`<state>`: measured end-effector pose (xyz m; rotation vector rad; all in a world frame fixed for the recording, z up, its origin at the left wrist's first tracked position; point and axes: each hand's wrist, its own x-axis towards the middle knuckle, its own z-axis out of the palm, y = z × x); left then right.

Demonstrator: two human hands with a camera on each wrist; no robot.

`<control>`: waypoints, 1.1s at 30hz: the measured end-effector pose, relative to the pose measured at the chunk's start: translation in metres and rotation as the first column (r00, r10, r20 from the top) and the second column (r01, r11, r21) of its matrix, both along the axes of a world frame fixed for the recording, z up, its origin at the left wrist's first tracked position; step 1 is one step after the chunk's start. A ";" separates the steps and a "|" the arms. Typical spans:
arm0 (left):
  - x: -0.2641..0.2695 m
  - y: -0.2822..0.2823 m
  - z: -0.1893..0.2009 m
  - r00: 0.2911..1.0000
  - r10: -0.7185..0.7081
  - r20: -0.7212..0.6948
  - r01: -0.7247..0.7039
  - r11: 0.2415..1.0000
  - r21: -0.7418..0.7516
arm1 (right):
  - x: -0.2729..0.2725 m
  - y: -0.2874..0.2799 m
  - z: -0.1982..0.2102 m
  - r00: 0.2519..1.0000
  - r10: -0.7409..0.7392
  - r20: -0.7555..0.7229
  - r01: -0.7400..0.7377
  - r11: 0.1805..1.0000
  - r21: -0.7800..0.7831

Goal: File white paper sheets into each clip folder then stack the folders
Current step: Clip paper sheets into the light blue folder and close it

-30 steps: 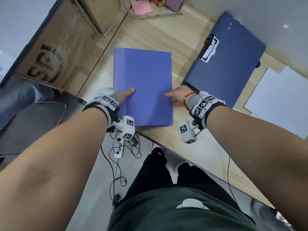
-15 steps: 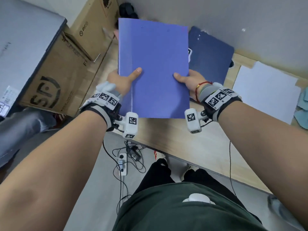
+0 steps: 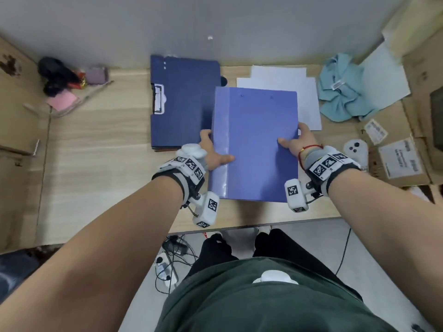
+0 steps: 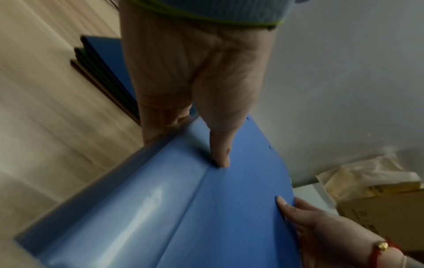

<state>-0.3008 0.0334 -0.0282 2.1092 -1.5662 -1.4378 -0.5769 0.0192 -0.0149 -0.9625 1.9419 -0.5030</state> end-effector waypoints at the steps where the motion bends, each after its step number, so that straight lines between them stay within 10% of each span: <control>1: -0.017 0.002 -0.006 0.999 -0.033 0.004 0.033 0.998 0.050 | -0.016 0.007 -0.007 1.000 -0.005 0.004 0.005 1.000 -0.001; 15: -0.122 0.031 -0.083 0.985 0.059 0.164 -0.121 0.909 0.400 | -0.118 0.015 -0.023 0.975 0.168 0.146 -0.188 0.972 0.138; 23: -0.162 -0.016 0.088 0.952 0.299 -0.060 -0.281 0.937 0.205 | -0.067 -0.035 0.077 0.752 0.381 0.538 -0.483 0.874 0.055; 27: -0.136 -0.027 0.129 0.943 0.326 0.067 -0.327 0.945 0.017 | -0.012 -0.042 0.089 0.646 0.445 0.621 -0.561 0.827 -0.009; 33: -0.063 -0.023 0.127 0.880 0.258 0.398 -0.231 0.966 -0.116 | 0.013 -0.040 0.043 0.769 0.448 0.456 -0.564 0.812 0.152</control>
